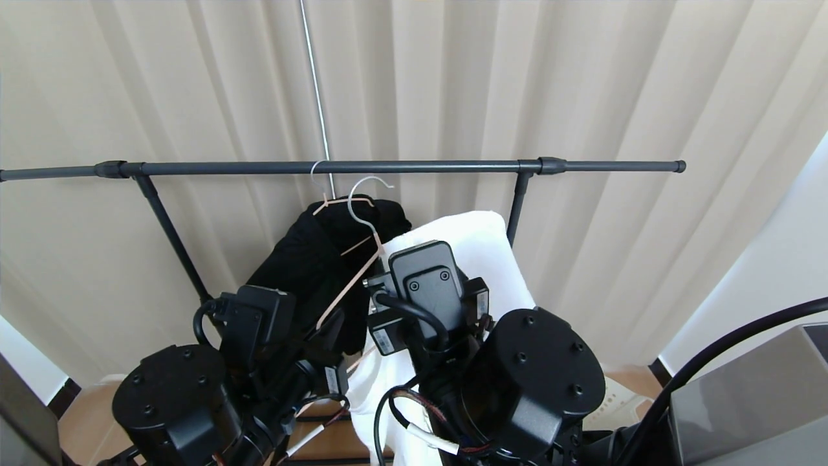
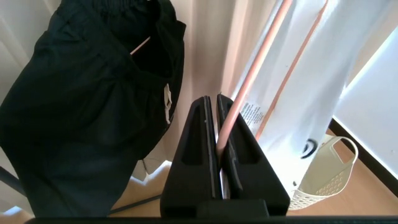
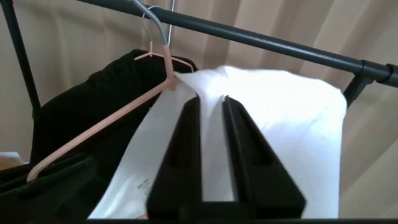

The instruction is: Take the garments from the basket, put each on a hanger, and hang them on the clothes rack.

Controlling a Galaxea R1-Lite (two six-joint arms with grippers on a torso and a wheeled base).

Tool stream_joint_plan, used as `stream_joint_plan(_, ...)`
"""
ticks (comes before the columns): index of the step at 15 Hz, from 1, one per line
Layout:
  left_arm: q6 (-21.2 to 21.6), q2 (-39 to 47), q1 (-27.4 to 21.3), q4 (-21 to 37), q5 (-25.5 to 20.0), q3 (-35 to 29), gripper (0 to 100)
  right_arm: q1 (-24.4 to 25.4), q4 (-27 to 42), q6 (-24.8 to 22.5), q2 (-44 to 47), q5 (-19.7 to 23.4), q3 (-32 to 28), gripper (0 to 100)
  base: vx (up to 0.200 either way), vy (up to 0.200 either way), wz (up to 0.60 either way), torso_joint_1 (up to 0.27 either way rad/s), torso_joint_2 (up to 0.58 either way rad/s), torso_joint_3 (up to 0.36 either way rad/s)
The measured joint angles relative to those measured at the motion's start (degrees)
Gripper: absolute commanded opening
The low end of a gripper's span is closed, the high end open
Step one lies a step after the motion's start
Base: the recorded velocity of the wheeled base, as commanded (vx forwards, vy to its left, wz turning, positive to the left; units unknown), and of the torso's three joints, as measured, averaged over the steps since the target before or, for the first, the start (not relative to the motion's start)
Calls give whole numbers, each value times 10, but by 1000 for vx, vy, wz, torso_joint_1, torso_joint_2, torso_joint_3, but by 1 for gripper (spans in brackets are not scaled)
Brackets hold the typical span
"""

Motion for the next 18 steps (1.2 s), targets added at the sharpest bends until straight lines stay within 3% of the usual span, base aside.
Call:
stream_joint_plan(7,-5,-7,4,-3,-3,0,0,-27,4,1,-19,5,14,100,0,0,0,0,0,0)
stream_joint_plan(12,-4,-25,30,-3,-42,9,0,-77,43,1,-83,67,41,100,0,0,0,0,0,0)
stream_joint_plan(15,-1,-36,44,-4,-62,19,0,-98,137,0,-139,121,49,100,0,0,0,0,0,0)
stream_joint_plan(18,0,-48,50,-3,-87,33,0,-120,354,0,-223,218,35,100,0,0,0,0,0,0)
